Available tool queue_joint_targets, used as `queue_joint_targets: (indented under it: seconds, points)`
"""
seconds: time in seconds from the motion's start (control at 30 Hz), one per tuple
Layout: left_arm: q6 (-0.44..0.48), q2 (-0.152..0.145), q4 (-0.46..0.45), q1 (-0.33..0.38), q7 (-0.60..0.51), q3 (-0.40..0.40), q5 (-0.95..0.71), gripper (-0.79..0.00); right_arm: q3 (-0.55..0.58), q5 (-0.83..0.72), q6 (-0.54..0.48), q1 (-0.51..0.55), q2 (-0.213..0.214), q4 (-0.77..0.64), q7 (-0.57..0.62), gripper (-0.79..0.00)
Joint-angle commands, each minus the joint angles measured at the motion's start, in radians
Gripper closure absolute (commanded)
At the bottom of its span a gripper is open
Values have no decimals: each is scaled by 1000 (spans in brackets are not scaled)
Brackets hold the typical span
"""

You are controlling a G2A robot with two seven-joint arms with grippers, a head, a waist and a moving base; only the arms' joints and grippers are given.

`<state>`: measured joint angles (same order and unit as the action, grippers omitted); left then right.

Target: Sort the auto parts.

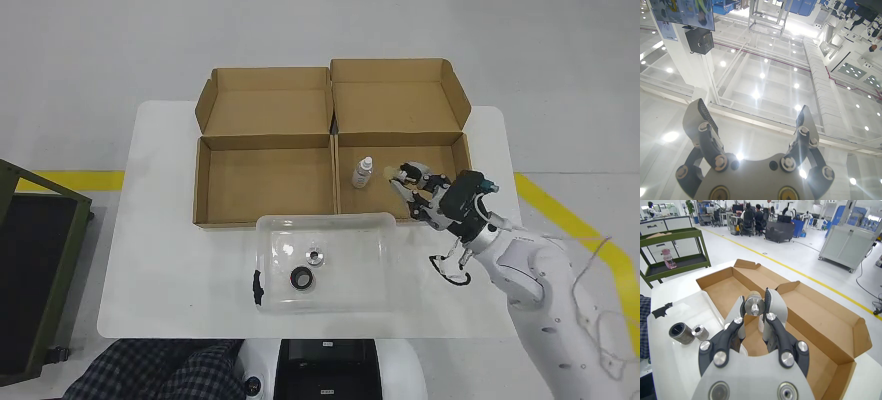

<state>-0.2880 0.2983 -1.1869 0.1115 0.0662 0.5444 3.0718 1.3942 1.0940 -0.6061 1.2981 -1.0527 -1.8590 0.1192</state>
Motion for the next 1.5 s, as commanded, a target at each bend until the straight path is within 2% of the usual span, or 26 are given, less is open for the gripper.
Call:
queue_joint_targets:
  seconds: [0.0,0.33,0.57,0.8,1.47]
  points:
    - [0,0,0,0,0,0,0,-785,-3,3,3,-17,0,20,42,0]
    - [0,0,0,0,0,0,0,-785,-65,51,28,-135,-4,130,221,0]
    - [0,0,0,0,0,0,0,-785,-145,41,-23,-240,-15,246,301,0]
    - [0,0,0,0,0,0,0,-785,-221,95,-26,-326,-26,332,375,0]
    - [0,0,0,0,0,0,0,-785,-372,104,-21,-489,-67,522,467,0]
